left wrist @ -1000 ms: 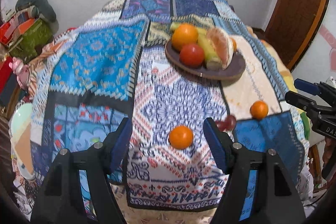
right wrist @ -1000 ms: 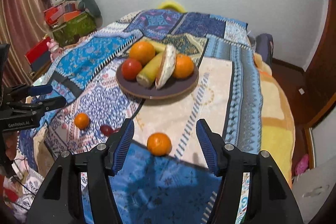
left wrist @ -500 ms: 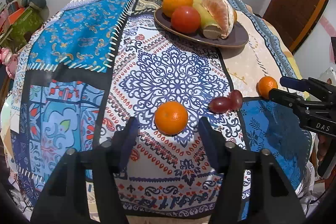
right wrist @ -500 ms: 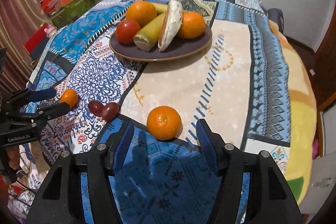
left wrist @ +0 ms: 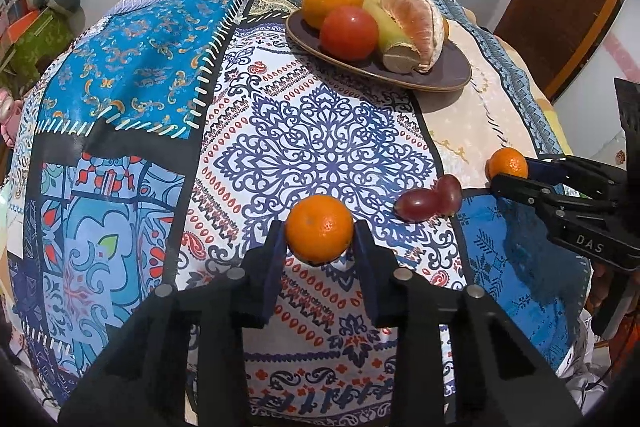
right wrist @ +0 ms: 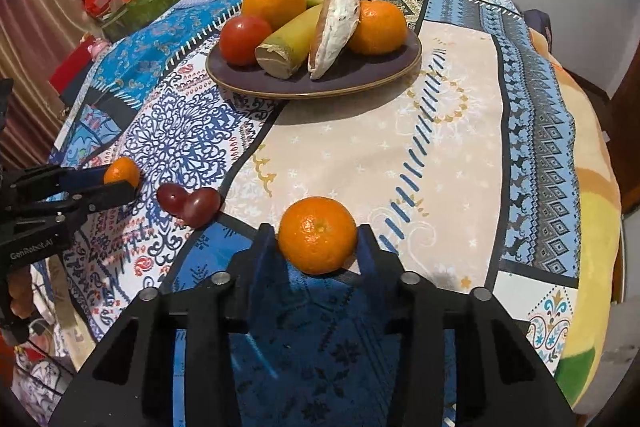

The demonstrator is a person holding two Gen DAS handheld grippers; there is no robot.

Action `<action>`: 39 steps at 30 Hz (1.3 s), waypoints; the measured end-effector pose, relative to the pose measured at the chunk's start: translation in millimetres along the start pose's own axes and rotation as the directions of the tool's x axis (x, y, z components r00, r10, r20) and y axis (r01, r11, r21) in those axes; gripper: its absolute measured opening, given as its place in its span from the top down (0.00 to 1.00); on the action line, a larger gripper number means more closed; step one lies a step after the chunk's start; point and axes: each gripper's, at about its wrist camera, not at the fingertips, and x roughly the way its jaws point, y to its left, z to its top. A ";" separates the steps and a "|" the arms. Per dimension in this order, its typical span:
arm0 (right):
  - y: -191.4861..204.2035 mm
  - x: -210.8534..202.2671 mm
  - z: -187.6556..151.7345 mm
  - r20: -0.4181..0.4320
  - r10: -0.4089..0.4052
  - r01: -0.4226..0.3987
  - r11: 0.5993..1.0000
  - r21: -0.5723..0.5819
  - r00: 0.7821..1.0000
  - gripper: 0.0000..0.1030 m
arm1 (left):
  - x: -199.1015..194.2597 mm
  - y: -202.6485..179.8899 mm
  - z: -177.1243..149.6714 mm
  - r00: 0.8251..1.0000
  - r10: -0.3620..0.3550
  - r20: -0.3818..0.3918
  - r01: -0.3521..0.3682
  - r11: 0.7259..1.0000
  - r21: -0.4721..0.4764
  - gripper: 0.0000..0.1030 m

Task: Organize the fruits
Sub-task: 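Move the left tool to a small mandarin and grasp it while the right tool reaches another mandarin, then place the mandarin on the plate with the left tool while the right tool places its mandarin there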

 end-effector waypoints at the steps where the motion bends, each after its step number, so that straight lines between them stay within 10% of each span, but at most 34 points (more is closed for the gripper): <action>1: -0.6 -0.8 0.0 0.001 0.005 -0.005 1.000 0.000 1.000 0.65 | -1.6 0.3 1.1 1.000 0.002 0.006 -0.002 1.000 -0.001 0.67; 39: -28.1 -15.5 76.3 0.187 -0.030 0.029 1.000 0.010 0.982 0.66 | 5.4 -38.3 99.9 0.986 -0.081 0.145 0.071 0.995 0.072 0.67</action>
